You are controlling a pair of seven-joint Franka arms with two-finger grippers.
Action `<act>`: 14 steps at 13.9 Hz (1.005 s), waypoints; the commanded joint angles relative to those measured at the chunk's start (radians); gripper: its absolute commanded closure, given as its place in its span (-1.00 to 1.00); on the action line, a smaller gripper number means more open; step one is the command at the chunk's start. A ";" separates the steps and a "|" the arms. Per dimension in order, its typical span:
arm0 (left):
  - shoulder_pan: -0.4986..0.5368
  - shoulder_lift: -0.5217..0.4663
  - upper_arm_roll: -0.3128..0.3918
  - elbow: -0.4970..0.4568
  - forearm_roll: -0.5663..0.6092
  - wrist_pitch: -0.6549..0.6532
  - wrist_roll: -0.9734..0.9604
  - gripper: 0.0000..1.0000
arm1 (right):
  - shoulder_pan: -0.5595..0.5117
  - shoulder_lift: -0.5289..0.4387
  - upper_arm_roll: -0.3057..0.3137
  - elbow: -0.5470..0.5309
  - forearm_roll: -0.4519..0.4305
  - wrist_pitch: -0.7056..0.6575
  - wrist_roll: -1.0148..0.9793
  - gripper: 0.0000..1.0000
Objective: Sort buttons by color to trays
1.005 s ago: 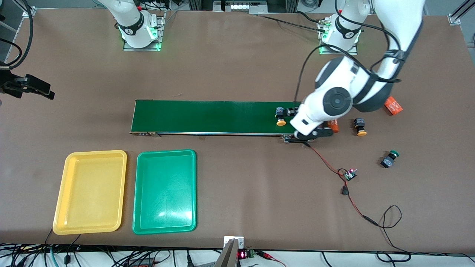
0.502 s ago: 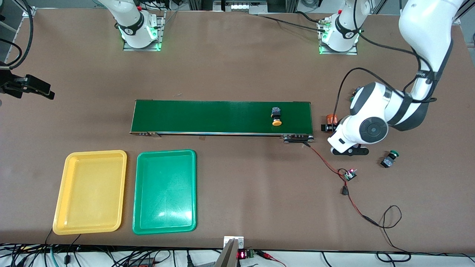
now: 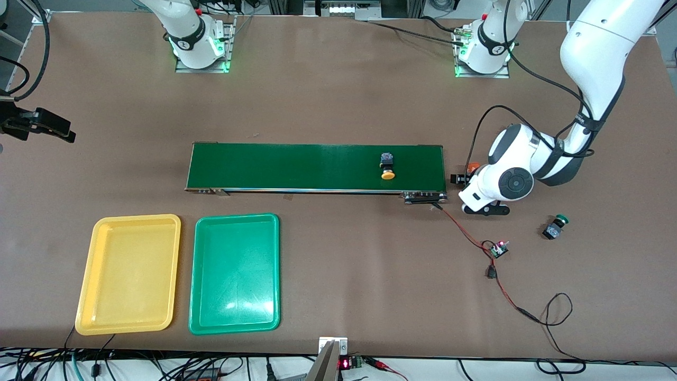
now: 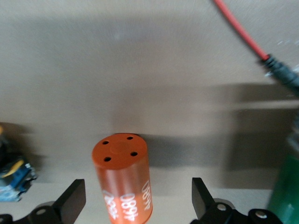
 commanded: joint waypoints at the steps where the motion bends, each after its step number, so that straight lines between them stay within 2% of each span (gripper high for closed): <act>1: 0.017 0.006 -0.012 -0.017 0.027 0.018 0.010 -0.76 | 0.002 -0.002 0.005 0.005 0.001 -0.006 0.006 -1.00; 2: 0.017 0.007 -0.012 -0.018 0.038 0.015 0.016 -0.21 | 0.004 -0.002 0.005 0.005 0.001 -0.006 0.006 -1.00; 3: 0.015 0.010 -0.012 -0.018 0.046 0.015 0.018 0.19 | 0.002 -0.002 0.005 0.005 0.001 -0.004 0.008 -1.00; 5: 0.015 0.007 -0.012 -0.015 0.046 0.007 0.019 0.62 | 0.005 -0.010 0.005 -0.004 0.001 -0.002 0.008 -1.00; 8: 0.017 -0.017 -0.015 0.009 0.047 -0.020 0.021 0.66 | 0.007 -0.013 0.005 -0.010 0.001 0.001 0.008 -1.00; 11: 0.008 -0.051 -0.052 0.081 0.049 -0.108 0.039 0.67 | 0.010 -0.027 0.006 -0.025 0.012 0.016 0.008 -1.00; 14: 0.009 -0.051 -0.084 0.173 0.050 -0.162 0.288 0.67 | 0.009 -0.028 0.008 -0.027 0.012 0.016 0.006 -1.00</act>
